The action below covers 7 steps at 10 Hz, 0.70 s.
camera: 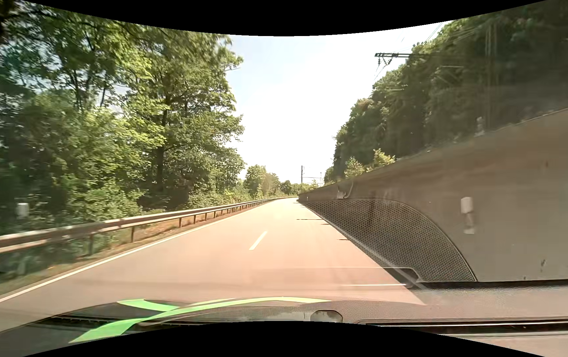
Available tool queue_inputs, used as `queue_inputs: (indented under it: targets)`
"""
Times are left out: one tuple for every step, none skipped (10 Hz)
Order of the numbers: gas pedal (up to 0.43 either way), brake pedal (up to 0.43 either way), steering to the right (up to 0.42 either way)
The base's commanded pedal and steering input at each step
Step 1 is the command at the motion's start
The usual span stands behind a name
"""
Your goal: Follow the waypoints while adhering to traffic rules and regulations
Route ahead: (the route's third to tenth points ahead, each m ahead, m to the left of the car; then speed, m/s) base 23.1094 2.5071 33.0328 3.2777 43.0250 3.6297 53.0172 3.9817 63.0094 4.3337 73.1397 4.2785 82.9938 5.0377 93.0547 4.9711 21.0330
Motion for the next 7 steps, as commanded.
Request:
queue_inputs:
  targets:
    - [0.299,0.000,-0.010]
    - [0.299,0.000,-0.010]
    - [0.287,0.000,-0.010]
    - [0.260,0.000,-0.010]
    - [0.240,0.000,-0.010]
    - [0.240,0.000,-0.009]
    - [0.240,0.000,-0.008]
